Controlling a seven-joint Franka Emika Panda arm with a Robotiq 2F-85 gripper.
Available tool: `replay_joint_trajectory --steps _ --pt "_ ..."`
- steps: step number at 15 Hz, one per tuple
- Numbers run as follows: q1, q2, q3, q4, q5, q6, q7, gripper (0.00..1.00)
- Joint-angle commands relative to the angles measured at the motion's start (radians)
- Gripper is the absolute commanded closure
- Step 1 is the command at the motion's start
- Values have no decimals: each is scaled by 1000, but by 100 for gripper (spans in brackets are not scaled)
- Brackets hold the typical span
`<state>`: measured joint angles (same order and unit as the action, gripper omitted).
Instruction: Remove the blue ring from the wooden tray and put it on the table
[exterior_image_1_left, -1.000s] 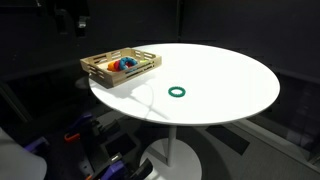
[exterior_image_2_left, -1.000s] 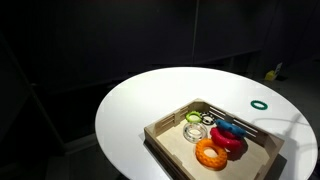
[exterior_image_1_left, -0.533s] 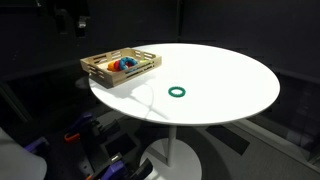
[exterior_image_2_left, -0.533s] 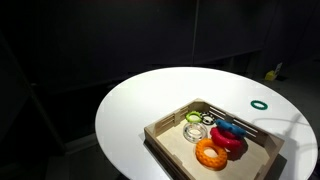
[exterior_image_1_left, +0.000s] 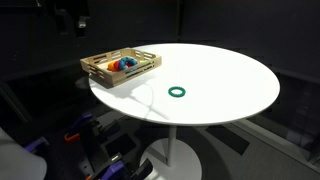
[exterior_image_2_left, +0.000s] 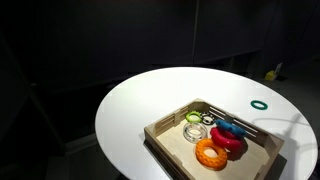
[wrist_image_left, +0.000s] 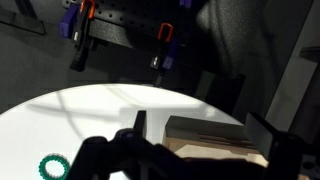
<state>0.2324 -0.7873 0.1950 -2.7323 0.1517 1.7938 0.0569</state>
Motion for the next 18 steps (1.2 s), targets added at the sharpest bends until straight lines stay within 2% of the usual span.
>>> replay_joint_trajectory --steps 1,10,18 --pt "-8 12 -1 11 -2 4 4 0" --pt "-44 107 -6 72 -7 102 17 0" --pt "-67 267 -14 177 6 220 28 0"
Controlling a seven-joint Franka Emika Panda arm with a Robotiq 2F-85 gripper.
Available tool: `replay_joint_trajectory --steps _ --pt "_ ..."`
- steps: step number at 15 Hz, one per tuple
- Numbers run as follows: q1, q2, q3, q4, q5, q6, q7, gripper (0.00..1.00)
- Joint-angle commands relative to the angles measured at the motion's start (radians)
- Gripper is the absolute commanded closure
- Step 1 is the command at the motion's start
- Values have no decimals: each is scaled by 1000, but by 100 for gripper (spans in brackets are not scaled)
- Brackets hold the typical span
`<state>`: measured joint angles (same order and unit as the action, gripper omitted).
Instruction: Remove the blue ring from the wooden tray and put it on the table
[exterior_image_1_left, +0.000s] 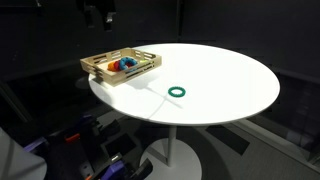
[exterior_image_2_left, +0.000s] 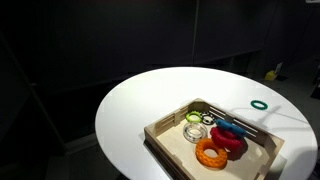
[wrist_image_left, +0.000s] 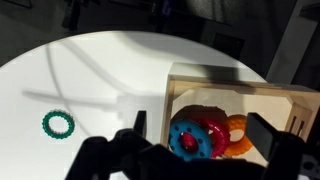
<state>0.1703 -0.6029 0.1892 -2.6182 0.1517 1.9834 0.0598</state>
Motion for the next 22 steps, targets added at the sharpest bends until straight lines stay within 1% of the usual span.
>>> replay_joint_trajectory --steps 1,12,14,15,16,22 --pt "-4 106 -9 74 9 50 27 0" --pt "16 378 13 124 37 326 108 0" --pt "25 406 10 134 46 338 109 0" --pt "29 404 4 134 58 325 99 0" --pt "24 388 7 106 28 338 95 0" --pt "25 402 7 115 38 338 95 0"
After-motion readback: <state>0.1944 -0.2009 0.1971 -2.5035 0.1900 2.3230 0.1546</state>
